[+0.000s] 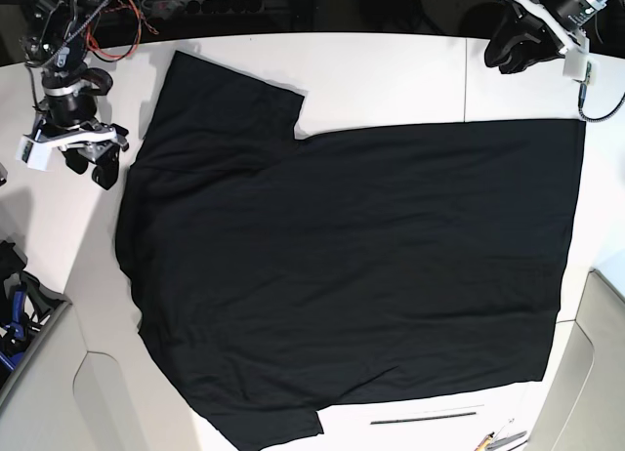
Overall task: Fold the T-shirt properly
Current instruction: 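Grasp the shirt's shoulder corners with the left and right grippers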
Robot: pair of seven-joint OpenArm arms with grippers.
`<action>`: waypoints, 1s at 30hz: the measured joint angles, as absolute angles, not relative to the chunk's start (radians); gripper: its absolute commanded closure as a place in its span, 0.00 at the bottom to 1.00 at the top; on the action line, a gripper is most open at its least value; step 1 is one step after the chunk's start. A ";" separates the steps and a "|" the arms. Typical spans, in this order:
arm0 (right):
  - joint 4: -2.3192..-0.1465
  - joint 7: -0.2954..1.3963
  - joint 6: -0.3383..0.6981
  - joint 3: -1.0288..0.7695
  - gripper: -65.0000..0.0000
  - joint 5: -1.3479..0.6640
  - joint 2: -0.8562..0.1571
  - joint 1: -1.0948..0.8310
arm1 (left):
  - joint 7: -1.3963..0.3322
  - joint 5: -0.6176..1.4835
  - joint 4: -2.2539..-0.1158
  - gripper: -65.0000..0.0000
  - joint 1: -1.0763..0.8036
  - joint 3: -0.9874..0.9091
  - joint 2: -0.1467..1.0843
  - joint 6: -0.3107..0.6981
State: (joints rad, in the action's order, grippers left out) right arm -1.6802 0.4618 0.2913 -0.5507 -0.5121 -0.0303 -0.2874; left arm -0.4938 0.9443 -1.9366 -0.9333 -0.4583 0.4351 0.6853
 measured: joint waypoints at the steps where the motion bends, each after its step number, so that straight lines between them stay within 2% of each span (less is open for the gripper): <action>1: -1.641 0.470 0.304 -0.551 0.45 -0.528 -0.030 -0.271 | -0.494 0.944 -1.936 0.65 -0.934 -0.458 0.435 0.685; 5: -1.521 0.490 0.334 -0.530 0.45 -0.595 -0.030 -0.222 | -0.494 0.944 -1.936 0.65 -0.934 -0.458 0.435 0.685; 10: -1.483 0.476 0.333 -0.447 0.48 -0.603 -0.031 -0.194 | -0.494 0.944 -1.936 0.65 -0.933 -0.458 0.435 0.685; 11: -1.483 0.476 0.334 -0.434 0.54 -0.604 -0.030 -0.193 | -0.494 0.944 -1.936 0.65 -0.933 -0.458 0.435 0.685; 15: -1.479 0.491 0.332 -0.425 0.99 -0.580 -0.030 -0.197 | -0.499 0.942 -1.936 0.61 -0.886 -0.463 0.434 0.686; 19: -1.479 0.491 0.333 -0.426 1.00 -0.568 -0.030 -0.199 | -0.502 0.920 -1.936 0.51 -0.836 -0.523 0.434 0.686; 21: -1.479 0.491 0.333 -0.426 1.00 -0.568 -0.030 -0.200 | -0.524 0.877 -1.935 0.51 -0.801 -0.554 0.432 0.666; 25: -1.479 0.491 0.333 -0.426 1.00 -0.569 -0.030 -0.199 | -0.551 0.838 -1.876 0.51 -0.692 -0.614 0.432 0.559; 30: -1.479 0.491 0.333 -0.426 1.00 -0.568 -0.030 -0.199 | -0.563 0.818 -1.684 0.51 -0.581 -0.663 0.450 0.551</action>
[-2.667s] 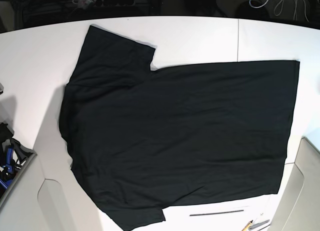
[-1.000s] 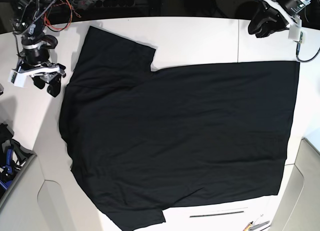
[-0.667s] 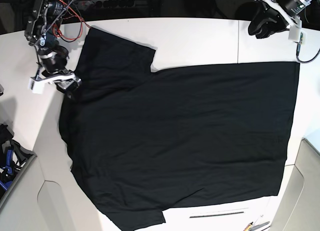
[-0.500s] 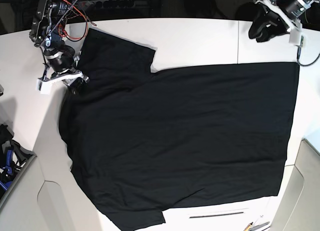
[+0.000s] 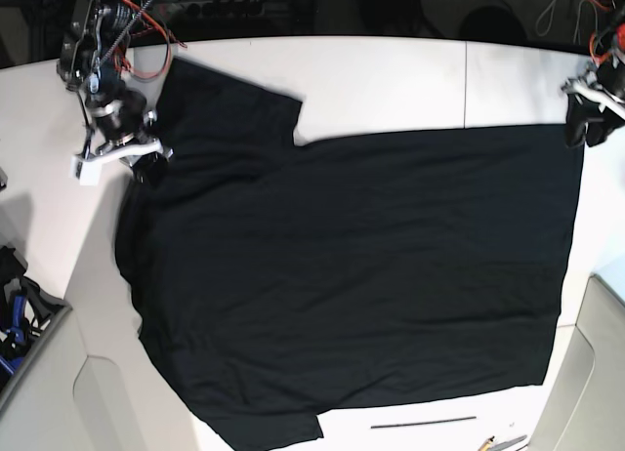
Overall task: Fold the T-shirt properly
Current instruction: 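Grasp the shirt's shoulder corners with the left and right grippers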
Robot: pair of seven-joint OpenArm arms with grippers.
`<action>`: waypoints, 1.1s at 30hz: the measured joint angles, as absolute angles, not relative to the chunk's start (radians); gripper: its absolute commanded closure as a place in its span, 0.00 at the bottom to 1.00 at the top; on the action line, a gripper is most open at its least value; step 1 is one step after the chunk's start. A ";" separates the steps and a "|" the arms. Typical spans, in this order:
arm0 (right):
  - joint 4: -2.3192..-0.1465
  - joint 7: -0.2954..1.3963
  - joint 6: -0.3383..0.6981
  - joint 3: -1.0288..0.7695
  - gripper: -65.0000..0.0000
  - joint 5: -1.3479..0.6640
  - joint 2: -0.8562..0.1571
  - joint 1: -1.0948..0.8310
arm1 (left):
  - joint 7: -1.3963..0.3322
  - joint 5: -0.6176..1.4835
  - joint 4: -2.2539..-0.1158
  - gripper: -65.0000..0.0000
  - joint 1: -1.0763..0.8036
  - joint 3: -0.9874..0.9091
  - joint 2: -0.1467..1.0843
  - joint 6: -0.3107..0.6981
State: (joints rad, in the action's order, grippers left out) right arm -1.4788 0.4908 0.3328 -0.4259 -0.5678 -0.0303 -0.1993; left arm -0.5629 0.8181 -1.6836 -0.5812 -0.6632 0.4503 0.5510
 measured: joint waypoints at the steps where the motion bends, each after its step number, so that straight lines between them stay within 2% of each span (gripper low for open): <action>1: -1.479 0.491 0.333 -0.426 1.00 -0.568 -0.030 -0.200 | -0.562 0.820 -1.638 0.51 -0.564 -0.664 0.463 0.547; 9: -1.479 0.491 0.333 -0.426 1.00 -0.568 -0.030 -0.199 | -0.577 0.873 -1.379 0.51 -0.442 -0.665 0.498 0.541; 19: -1.479 0.491 0.333 -0.426 1.00 -0.568 -0.030 -0.200 | -0.587 0.911 -1.368 0.51 -0.434 -0.665 0.498 0.542; 25: -1.479 0.491 0.333 -0.426 1.00 -0.568 -0.030 -0.200 | -0.572 0.854 -1.361 0.51 -0.422 -0.665 0.498 0.523; 33: -1.479 0.491 0.333 -0.426 1.00 -0.568 -0.030 -0.200 | -0.550 0.897 -1.234 0.51 -0.357 -0.665 0.499 0.518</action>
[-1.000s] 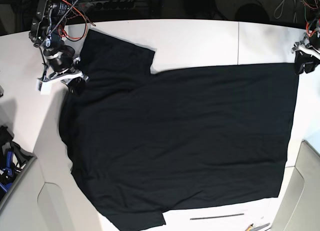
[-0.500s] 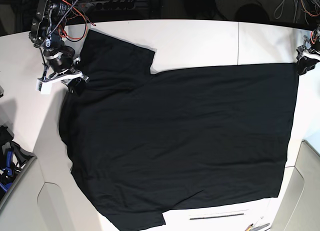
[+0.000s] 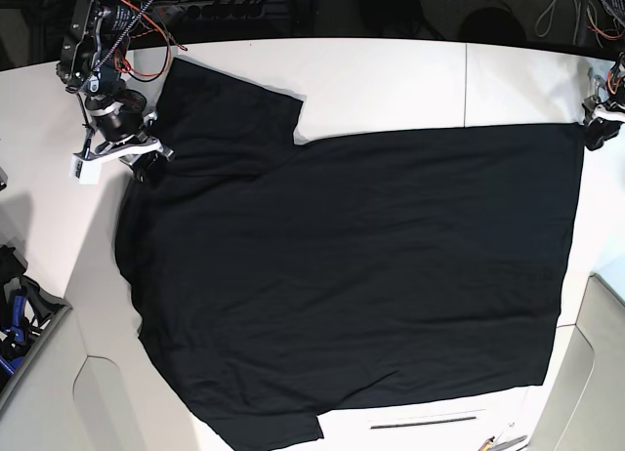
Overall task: Fold the T-shirt properly
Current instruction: 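Grasp the shirt's shoulder corners with the left and right grippers, then lift the shoulders and pull the shirt flat toward the arms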
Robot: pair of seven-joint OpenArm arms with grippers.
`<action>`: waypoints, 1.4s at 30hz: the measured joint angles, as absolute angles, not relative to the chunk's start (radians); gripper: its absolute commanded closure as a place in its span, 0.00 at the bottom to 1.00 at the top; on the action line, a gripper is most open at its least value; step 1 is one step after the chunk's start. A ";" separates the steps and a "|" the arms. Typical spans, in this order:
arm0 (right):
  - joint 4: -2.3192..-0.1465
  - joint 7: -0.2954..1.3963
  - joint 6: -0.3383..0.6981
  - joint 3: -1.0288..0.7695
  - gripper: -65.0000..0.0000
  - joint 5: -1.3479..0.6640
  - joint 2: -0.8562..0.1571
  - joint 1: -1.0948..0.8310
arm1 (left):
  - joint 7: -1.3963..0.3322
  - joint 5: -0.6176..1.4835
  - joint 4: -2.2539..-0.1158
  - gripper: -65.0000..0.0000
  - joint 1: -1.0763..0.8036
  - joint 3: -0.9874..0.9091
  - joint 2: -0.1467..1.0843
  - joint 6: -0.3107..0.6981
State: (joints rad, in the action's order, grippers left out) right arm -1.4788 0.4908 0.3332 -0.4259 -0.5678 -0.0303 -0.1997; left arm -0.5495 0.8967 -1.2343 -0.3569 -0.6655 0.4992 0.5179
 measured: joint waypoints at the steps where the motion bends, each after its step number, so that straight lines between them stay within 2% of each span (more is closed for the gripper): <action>1: -1.479 0.491 0.333 -0.426 1.00 -0.568 -0.030 -0.200 | -0.551 0.913 -1.221 0.51 -0.354 -0.665 0.499 0.521; 9: -1.479 0.491 0.333 -0.426 1.00 -0.568 -0.030 -0.200 | -0.711 1.066 -1.202 0.51 -0.354 -0.670 0.483 0.628; 14: -1.479 0.491 0.333 -0.426 1.00 -0.568 -0.030 -0.200 | -0.725 1.083 -1.203 0.54 -0.354 -0.669 0.471 0.633; 15: -1.479 0.491 0.333 -0.426 1.00 -0.568 -0.030 -0.200 | -0.726 1.084 -1.203 0.61 -0.354 -0.669 0.471 0.633; 18: -1.479 0.491 0.333 -0.426 1.00 -0.568 -0.030 -0.200 | -0.733 1.067 -1.202 0.94 -0.355 -0.669 0.471 0.628; 19: -1.479 0.491 0.333 -0.426 1.00 -0.568 -0.031 -0.200 | -0.732 1.065 -1.202 1.00 -0.355 -0.669 0.471 0.628; 26: -1.551 0.560 0.336 -0.438 1.00 -0.557 -0.083 -0.202 | -0.717 1.056 -1.201 1.00 -0.355 -0.667 0.488 0.645; 32: -1.676 0.710 0.336 -0.464 1.00 -0.585 -0.127 -0.222 | -0.782 1.090 -1.201 1.00 -0.363 -0.707 0.504 0.678; 42: -1.869 0.730 0.337 -0.464 1.00 -0.638 -0.127 -0.511 | -0.922 1.273 -1.199 1.00 -0.488 -0.853 0.507 0.686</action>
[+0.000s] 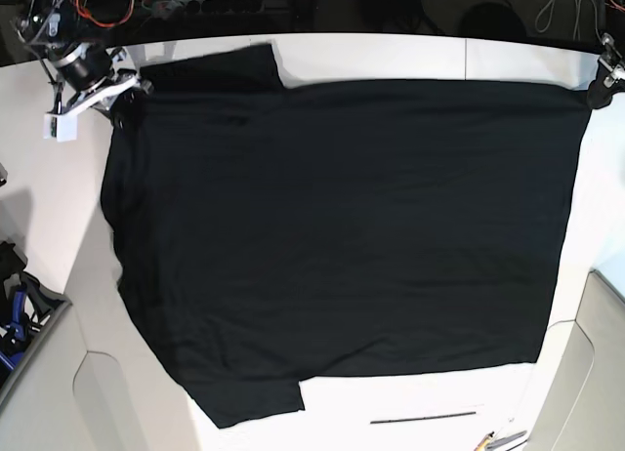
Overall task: Fold the T-shirt properly
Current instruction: 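Lift the shoulders and pull the shirt flat toward the arms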
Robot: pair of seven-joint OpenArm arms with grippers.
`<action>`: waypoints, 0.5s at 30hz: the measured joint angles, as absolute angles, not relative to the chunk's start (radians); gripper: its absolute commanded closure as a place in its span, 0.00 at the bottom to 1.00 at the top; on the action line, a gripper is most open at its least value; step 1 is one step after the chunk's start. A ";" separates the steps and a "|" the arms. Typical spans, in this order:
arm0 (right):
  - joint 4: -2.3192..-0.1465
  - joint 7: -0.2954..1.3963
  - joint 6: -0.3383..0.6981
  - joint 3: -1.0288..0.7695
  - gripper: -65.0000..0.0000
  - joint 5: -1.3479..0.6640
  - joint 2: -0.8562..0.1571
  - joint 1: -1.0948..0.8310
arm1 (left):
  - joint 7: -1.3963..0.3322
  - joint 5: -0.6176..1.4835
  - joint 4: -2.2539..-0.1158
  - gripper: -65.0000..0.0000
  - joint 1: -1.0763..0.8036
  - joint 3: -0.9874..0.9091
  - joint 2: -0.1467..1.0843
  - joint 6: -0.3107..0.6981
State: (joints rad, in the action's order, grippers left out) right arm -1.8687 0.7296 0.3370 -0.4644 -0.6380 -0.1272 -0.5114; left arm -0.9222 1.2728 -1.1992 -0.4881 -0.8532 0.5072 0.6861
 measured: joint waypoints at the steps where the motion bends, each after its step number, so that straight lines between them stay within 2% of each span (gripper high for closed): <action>1: -1.889 0.729 0.338 -0.464 1.00 -0.648 -0.127 -0.544 | -0.944 1.295 -1.200 1.00 -0.502 -0.869 0.507 0.686; 10: -2.132 0.740 0.341 -0.465 1.00 -0.678 -0.130 -0.780 | -1.055 1.452 -1.289 1.00 -0.599 -1.000 0.507 0.689; 15: -2.199 0.725 0.348 -0.464 1.00 -0.682 -0.130 -0.737 | -1.051 1.455 -1.325 1.00 -0.544 -0.994 0.510 0.689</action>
State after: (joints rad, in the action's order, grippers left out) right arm -2.1986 0.7246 0.3485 -0.4644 -0.6815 -0.1299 -0.7368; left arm -1.0508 1.4551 -1.3247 -0.5442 -0.9943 0.5102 0.6888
